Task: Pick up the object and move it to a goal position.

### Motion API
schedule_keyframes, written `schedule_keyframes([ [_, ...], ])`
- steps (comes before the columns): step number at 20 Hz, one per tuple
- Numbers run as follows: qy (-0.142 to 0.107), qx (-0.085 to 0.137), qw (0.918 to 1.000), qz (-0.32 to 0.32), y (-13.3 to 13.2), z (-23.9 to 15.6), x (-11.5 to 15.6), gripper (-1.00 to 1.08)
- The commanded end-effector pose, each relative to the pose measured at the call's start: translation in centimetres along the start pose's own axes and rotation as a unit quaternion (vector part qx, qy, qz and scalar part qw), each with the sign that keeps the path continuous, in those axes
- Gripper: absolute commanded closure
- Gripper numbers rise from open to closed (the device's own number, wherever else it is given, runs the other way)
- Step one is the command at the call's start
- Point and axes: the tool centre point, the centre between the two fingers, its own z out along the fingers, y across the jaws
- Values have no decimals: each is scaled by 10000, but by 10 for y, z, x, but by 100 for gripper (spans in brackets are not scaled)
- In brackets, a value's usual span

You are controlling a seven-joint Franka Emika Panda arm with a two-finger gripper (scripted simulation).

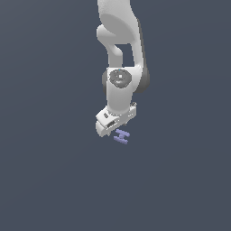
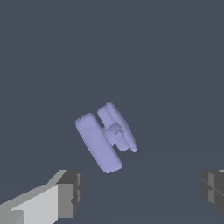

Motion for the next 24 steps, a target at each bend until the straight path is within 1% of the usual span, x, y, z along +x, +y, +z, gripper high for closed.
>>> schedule_keyframes([
  [1,11,6,9993,-385,-3,5,2,-92],
  [6,38,19,9935,-1134,-10,16,5,-92],
  [13,83,35,9797,-2003,-18,28,10,-92],
  [19,112,43,9695,-2448,-23,34,12,-92],
  [24,124,45,9652,-2614,-25,36,13,-92],
])
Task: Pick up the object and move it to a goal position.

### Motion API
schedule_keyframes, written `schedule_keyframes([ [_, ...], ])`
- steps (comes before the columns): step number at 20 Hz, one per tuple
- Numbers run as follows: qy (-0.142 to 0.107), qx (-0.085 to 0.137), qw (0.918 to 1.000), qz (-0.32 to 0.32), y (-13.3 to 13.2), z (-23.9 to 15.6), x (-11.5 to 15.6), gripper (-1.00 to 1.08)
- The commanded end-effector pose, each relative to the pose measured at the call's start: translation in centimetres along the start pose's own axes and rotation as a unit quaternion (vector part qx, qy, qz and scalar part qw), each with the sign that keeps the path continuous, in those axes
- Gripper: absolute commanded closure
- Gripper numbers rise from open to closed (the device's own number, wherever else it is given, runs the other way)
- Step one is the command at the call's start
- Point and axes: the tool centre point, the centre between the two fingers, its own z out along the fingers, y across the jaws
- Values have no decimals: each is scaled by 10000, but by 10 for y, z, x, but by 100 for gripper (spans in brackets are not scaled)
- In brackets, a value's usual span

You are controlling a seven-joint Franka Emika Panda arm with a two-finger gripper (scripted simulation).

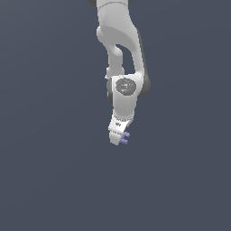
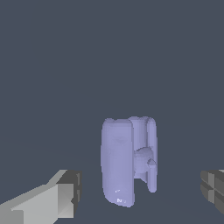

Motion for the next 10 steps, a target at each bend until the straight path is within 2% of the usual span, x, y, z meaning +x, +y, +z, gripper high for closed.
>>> schedule_keyframes([
  [1,5,-1,10000,-60,0,1,1,-92],
  [10,3,0,10000,-50,-1,19,0,-92],
])
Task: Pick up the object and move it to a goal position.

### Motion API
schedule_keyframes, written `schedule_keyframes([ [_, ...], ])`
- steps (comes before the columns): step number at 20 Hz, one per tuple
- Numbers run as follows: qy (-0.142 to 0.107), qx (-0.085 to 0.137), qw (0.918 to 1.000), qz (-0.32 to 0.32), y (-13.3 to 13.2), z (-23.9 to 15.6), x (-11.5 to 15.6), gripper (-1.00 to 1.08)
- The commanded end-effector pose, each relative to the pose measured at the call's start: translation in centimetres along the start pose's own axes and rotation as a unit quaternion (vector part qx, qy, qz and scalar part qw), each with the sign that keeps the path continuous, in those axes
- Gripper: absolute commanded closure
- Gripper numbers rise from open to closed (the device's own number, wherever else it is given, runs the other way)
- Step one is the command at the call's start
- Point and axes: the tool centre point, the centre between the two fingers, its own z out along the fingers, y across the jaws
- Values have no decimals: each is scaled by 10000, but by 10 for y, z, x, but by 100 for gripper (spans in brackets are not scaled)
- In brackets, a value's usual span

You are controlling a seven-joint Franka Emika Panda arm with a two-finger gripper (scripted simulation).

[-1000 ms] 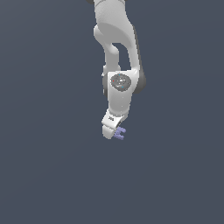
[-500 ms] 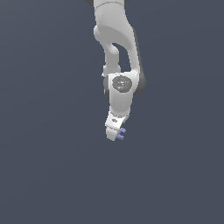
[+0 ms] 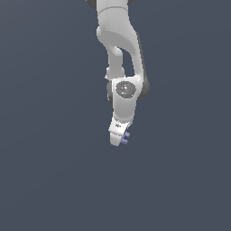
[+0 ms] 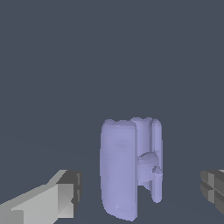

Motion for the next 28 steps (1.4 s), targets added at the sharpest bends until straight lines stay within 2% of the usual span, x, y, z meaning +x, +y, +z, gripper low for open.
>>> schedule_keyframes([
  [1,-2,6,10000,-8,-1,12,0,-92],
  [10,-1,6,10000,-18,0,39,0,-92],
  [11,-1,6,10000,-18,0,39,0,108],
  [23,0,-3,10000,-15,0,37,-1,108],
  [28,0,-3,10000,-15,0,31,-15,108],
])
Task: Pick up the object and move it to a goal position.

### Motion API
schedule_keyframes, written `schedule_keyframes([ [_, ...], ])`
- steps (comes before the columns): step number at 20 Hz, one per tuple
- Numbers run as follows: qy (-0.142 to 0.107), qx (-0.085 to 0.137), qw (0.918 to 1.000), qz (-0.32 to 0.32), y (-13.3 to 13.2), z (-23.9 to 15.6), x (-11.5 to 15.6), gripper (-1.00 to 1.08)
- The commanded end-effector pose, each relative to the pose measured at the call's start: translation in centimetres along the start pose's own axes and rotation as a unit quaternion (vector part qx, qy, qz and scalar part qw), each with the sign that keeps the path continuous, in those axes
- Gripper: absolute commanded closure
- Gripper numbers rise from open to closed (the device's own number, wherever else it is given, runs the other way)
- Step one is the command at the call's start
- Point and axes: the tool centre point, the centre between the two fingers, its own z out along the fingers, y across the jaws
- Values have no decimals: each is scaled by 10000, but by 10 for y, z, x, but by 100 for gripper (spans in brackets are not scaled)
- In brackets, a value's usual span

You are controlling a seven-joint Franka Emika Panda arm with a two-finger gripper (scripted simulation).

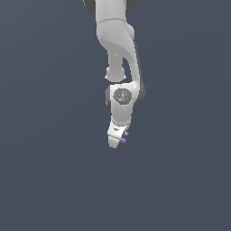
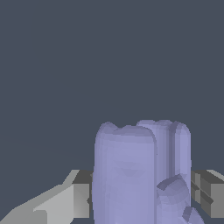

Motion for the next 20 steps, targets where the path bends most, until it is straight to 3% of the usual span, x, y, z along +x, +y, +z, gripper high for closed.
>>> schedule_keyframes([
  [1,0,-3,10000,6,0,-5,-10,108],
  [9,-4,-3,10000,6,-2,-33,-70,108],
  [20,-2,0,10000,5,-5,-89,-190,108],
])
